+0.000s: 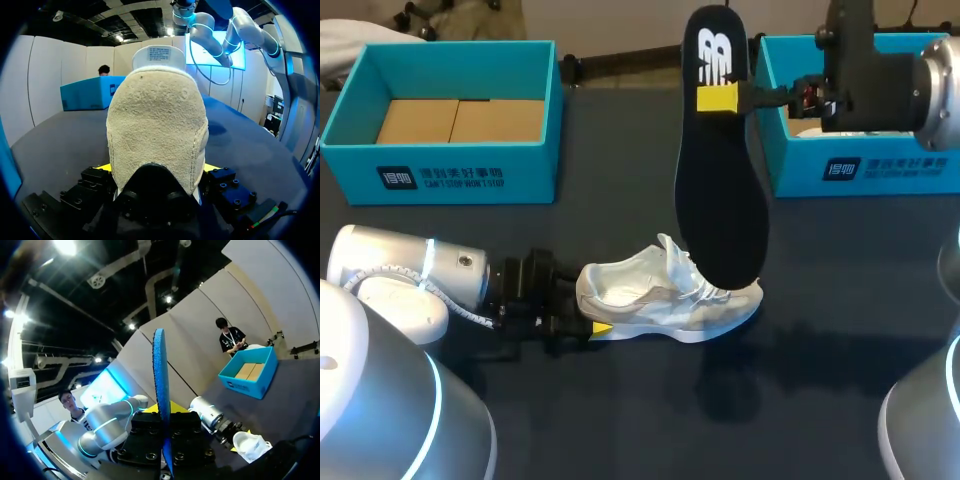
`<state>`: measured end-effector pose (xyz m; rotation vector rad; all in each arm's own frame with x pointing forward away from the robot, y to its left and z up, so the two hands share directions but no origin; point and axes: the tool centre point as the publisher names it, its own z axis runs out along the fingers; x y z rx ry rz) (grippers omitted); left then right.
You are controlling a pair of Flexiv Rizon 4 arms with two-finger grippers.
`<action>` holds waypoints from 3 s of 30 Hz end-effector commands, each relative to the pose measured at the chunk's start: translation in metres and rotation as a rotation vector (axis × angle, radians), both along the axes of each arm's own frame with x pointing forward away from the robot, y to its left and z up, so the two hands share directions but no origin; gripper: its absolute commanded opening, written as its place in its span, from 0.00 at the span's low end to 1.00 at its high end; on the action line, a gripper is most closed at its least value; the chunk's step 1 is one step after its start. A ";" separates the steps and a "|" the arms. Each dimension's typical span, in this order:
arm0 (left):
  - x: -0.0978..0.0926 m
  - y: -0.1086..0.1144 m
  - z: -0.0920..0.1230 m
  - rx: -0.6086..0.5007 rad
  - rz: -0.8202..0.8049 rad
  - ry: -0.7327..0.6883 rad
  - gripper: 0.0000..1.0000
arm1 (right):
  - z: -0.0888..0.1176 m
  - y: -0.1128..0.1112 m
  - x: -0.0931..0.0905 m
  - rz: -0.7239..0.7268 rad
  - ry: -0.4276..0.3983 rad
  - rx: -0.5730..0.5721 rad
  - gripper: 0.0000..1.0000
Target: Take the shoe out of the shoebox, open the shoe tongue, remove and reinsert the insole, then place the shoe into the shoebox
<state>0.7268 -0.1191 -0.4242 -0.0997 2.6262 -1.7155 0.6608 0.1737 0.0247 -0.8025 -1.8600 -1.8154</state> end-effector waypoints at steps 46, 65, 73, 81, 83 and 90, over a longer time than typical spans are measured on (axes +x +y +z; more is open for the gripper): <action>0.001 0.016 0.021 0.135 0.001 0.060 1.00 | 0.001 0.001 -0.010 0.007 0.017 -0.022 0.00; -0.002 0.019 0.024 0.178 -0.023 0.079 1.00 | 0.001 0.001 -0.010 0.007 0.017 -0.022 0.00; 0.003 0.031 0.031 0.385 -0.019 0.071 1.00 | 0.001 0.001 -0.010 0.007 0.017 -0.022 0.00; -0.001 0.040 0.045 0.512 -0.018 0.074 1.00 | 0.001 0.001 -0.010 0.007 0.017 -0.022 0.00; -0.002 0.041 0.048 0.540 -0.020 0.079 1.00 | 0.001 0.001 -0.010 0.007 0.017 -0.022 0.00; 0.000 0.047 0.059 0.661 -0.025 0.069 1.00 | 0.001 0.001 -0.010 0.007 0.017 -0.022 0.00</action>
